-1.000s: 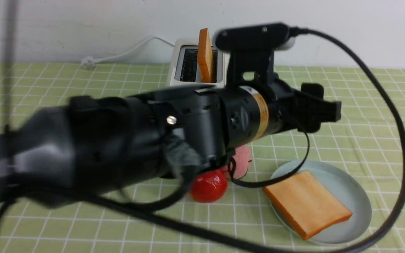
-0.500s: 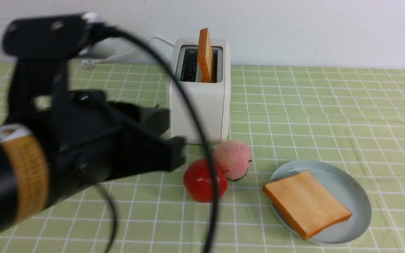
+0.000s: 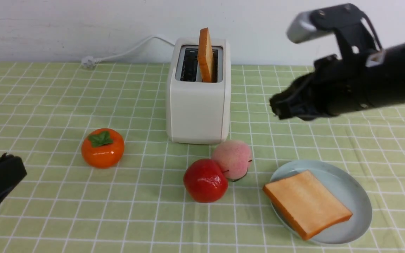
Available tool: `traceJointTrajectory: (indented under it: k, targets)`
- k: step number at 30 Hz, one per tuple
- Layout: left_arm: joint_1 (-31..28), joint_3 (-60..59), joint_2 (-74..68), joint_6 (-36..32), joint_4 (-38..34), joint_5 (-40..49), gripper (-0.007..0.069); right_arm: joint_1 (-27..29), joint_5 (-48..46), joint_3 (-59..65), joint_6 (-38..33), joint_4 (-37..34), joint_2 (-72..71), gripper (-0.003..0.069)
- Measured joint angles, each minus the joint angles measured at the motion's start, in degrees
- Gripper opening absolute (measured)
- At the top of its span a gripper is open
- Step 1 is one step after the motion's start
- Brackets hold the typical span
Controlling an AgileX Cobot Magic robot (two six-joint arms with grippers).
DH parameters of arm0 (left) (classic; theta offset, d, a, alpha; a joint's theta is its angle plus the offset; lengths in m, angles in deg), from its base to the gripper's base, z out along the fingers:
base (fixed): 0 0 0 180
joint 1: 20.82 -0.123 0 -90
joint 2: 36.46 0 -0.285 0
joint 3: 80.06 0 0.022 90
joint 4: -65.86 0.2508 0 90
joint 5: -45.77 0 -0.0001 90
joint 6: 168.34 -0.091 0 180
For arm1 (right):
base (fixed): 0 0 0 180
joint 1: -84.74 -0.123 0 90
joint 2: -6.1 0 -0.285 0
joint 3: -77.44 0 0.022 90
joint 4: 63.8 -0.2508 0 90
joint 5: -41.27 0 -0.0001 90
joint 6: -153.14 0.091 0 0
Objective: Take toasted bread from bread machine on green coffee tablecloth place on plate.
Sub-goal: 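Grasp the toast slice in the toaster and pull it up out of the slot with the right gripper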
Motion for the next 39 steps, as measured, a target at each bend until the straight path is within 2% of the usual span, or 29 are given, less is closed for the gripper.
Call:
traceJointTrajectory:
  k: [2,5,6,9,10,11,15,24,30,35,39]
  targets:
    - [0.0,-0.54,0.32,0.18,2.25,-0.18,-0.0013,-1.11,0.39,-3.62,1.78,0.91,3.57,0.0069]
    - [0.0,-0.67,0.37,1.39,5.12,-0.8,-0.0013,-2.29,1.18,-10.04,3.46,2.09,9.16,0.0176]
    - [0.0,-0.67,0.37,1.48,5.5,-0.87,-0.0013,-2.37,1.23,-10.84,3.47,2.22,9.51,0.0185]
    - [0.0,-0.67,0.37,2.68,7.6,-1.29,-0.0013,-2.74,2.08,-16.74,4.12,2.76,15.11,0.0356]
    - [0.0,-0.67,0.37,2.74,7.67,-1.4,-0.0013,-2.74,2.2,-16.99,4.2,2.76,15.34,0.0365]
    - [0.0,-0.67,0.37,3.2,7.98,-1.64,-0.0013,-2.74,3.34,-18.81,5.12,2.76,16.78,0.0424]
    - [0.0,-0.67,0.37,4.17,8.38,-2.37,-0.0013,-3.19,7.8,-20.33,7.64,2.9,18.57,0.0503]
    - [0.0,-0.67,0.37,4.47,9.69,-2.78,-0.0013,-4.45,18.76,-20.45,8.35,2.94,23.82,0.0522]
    - [0.0,-0.67,0.37,6.14,9.75,-3.52,-0.0013,-4.45,30.06,-20.73,6.73,3.66,29.6,0.0522]
    - [0.0,-0.67,0.37,6.8,9.75,-4.97,-0.0013,-4.13,32.58,-23.89,3.44,4.05,34.66,0.052]
    - [0.0,-0.67,0.37,6.93,9.87,-5.07,-0.0013,-3.24,32.85,-25.91,2.69,4.04,37.59,0.0487]
